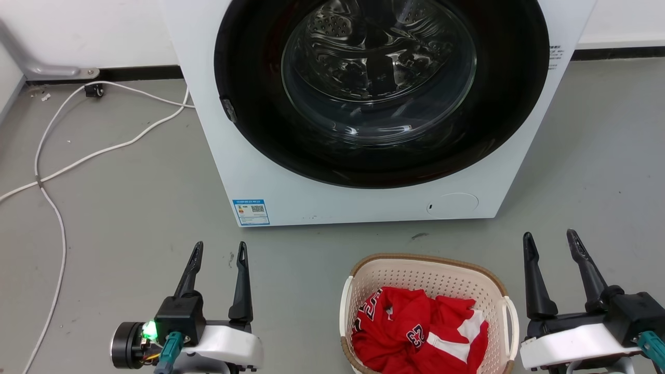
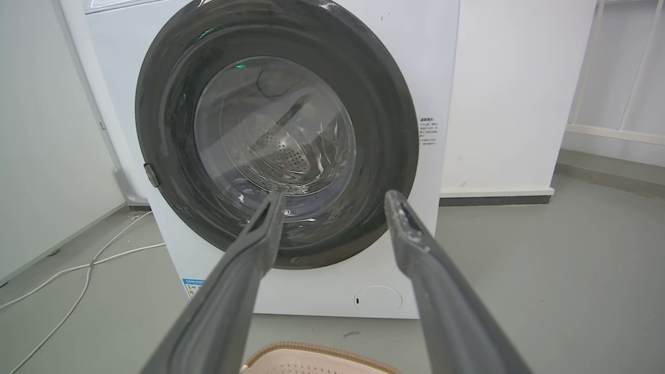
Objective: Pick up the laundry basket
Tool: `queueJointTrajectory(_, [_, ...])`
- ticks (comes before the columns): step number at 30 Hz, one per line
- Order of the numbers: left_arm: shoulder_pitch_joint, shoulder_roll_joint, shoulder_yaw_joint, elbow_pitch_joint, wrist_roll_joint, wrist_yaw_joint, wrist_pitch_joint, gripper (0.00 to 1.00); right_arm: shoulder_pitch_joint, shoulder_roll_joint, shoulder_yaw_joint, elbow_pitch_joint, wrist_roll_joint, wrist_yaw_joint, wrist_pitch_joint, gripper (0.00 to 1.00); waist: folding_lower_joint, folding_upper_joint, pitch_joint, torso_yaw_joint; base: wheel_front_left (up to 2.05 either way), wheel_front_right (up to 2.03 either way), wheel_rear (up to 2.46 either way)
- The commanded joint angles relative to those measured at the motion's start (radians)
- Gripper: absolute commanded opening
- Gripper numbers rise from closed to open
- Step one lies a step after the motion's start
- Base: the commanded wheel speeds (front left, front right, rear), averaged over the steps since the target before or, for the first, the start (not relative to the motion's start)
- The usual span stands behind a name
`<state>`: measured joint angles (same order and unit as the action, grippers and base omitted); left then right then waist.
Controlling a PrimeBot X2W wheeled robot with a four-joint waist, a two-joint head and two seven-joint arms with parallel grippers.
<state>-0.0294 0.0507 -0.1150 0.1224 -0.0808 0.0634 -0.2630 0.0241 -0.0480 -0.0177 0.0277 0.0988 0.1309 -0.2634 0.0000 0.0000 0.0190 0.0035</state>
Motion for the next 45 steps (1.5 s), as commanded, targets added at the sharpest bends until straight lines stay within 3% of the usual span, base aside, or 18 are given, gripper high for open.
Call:
queueJointTrajectory(1, [0.006, -0.001, 0.001, 0.005, 0.003, 0.005, -0.003, 1.00, 0.009, -0.004, -0.005, 0.007, 0.002, 0.000, -0.002, 1.00, 0.0000, 0.0000, 0.003, -0.001, 0.00, 0.00, 0.00])
queueJointTrajectory(10, [-0.061, -0.001, -0.023, 0.050, -0.001, -0.028, -0.003, 1.00, -0.037, -0.004, -0.065, 0.058, -0.045, 0.000, -0.002, 1.00, 0.0000, 0.0000, 0.053, -0.008, 0.00, 0.00, 0.00])
queueJointTrajectory(19, [-0.219, -0.001, -0.071, 0.190, -0.022, -0.076, -0.003, 1.00, -0.145, -0.004, -0.134, 0.153, -0.139, 0.000, -0.002, 1.00, 0.0000, 0.0000, 0.195, -0.032, 0.00, 0.00, 0.00])
queueJointTrajectory(34, [-0.513, 0.000, -0.191, 0.550, -0.070, -0.141, -0.003, 1.00, -0.376, -0.003, -0.224, 0.427, -0.305, 0.000, -0.002, 1.00, 0.0000, 0.0000, 0.458, -0.088, 0.00, 0.00, 0.00])
queueJointTrajectory(45, [-0.740, 0.000, -0.333, 0.859, -0.139, -0.175, -0.003, 1.00, -0.548, -0.003, -0.264, 0.684, -0.406, 0.000, -0.002, 1.00, 0.0000, 0.0000, 0.633, -0.114, 0.00, 0.00, 0.00])
